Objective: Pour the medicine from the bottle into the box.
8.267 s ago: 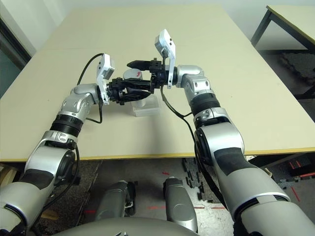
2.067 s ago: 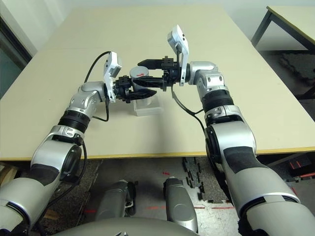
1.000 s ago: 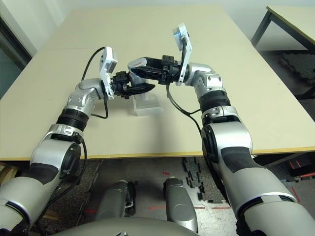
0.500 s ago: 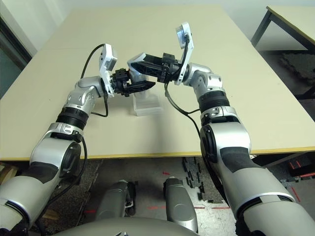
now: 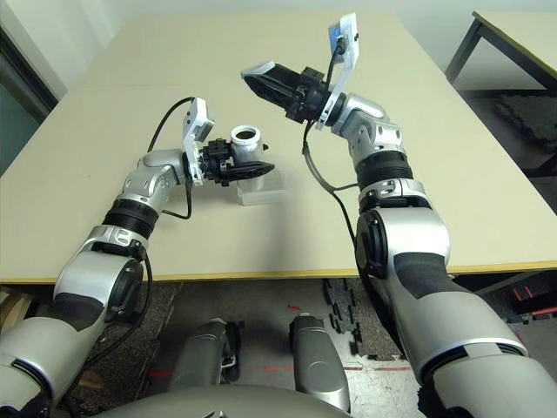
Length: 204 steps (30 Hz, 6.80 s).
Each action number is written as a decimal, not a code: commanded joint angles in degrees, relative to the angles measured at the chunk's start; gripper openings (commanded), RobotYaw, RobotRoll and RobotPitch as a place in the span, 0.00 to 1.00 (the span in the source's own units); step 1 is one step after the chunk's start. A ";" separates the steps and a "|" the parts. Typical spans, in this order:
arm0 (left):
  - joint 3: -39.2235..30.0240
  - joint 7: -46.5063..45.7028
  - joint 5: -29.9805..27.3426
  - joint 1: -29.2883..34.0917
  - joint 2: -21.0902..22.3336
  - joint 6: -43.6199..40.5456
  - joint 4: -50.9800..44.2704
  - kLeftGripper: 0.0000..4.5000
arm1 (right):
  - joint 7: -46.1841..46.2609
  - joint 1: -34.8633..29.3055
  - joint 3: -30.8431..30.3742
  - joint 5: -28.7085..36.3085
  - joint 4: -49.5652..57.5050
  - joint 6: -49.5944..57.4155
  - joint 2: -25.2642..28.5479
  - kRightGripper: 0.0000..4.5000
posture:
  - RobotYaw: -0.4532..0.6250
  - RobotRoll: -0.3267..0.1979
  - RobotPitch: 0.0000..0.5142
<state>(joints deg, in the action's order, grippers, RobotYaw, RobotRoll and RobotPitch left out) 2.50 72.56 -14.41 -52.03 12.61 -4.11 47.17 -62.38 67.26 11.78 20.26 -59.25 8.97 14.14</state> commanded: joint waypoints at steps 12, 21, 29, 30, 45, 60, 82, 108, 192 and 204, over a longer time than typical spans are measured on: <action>-2.00 -1.09 0.01 -1.48 4.30 -0.12 -0.65 0.59 | 20.75 -9.76 -0.18 -6.01 3.18 0.30 8.24 0.56 | 0.22 0.62 0.17; -3.65 -2.00 0.13 -2.65 5.18 0.53 1.10 0.59 | 28.42 -20.39 0.05 -7.53 10.65 3.78 11.45 0.56 | 0.20 0.62 0.18; -3.76 -2.44 0.21 -2.81 4.94 1.06 1.53 0.59 | 30.03 -20.12 -0.79 -9.44 8.48 2.11 11.27 1.00 | 0.20 0.62 0.18; -3.76 -2.49 0.21 -2.76 5.00 1.08 1.48 0.59 | 30.07 -20.04 -0.81 -9.48 8.36 1.95 11.15 1.00 | 0.21 0.62 0.18; -3.51 -3.17 0.96 -3.49 6.23 1.82 2.73 0.59 | 12.09 -19.24 -4.29 -8.45 13.23 -3.00 15.01 1.00 | 0.21 0.62 0.19; -3.38 -2.75 2.64 -7.69 7.88 4.23 8.26 0.59 | -17.91 -27.94 -9.13 -3.05 27.80 -1.87 20.36 1.00 | 0.20 0.62 0.15; 4.98 -12.82 18.55 -12.94 10.98 16.59 17.22 0.59 | -15.76 -28.51 -12.98 -4.50 29.31 -2.31 17.70 1.00 | 0.20 0.62 0.15; 56.12 -63.96 81.54 -32.28 2.82 42.49 26.12 0.59 | -10.23 -28.86 -10.06 0.24 30.20 1.94 14.24 1.00 | 0.17 0.62 0.17; 22.60 -36.69 44.98 -29.63 2.60 34.33 31.33 0.59 | -7.16 -28.53 -8.70 1.73 29.07 1.76 11.74 1.00 | 0.16 0.62 0.11; -4.74 -30.38 18.39 -20.12 4.64 4.60 22.31 0.59 | -10.69 -27.10 -11.68 -2.81 26.16 -3.57 13.52 1.00 | 0.19 0.62 0.12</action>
<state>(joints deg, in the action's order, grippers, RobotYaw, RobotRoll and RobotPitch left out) -0.11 43.69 6.66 -72.88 16.38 3.73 71.57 -72.20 39.42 1.04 18.71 -32.15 6.62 27.15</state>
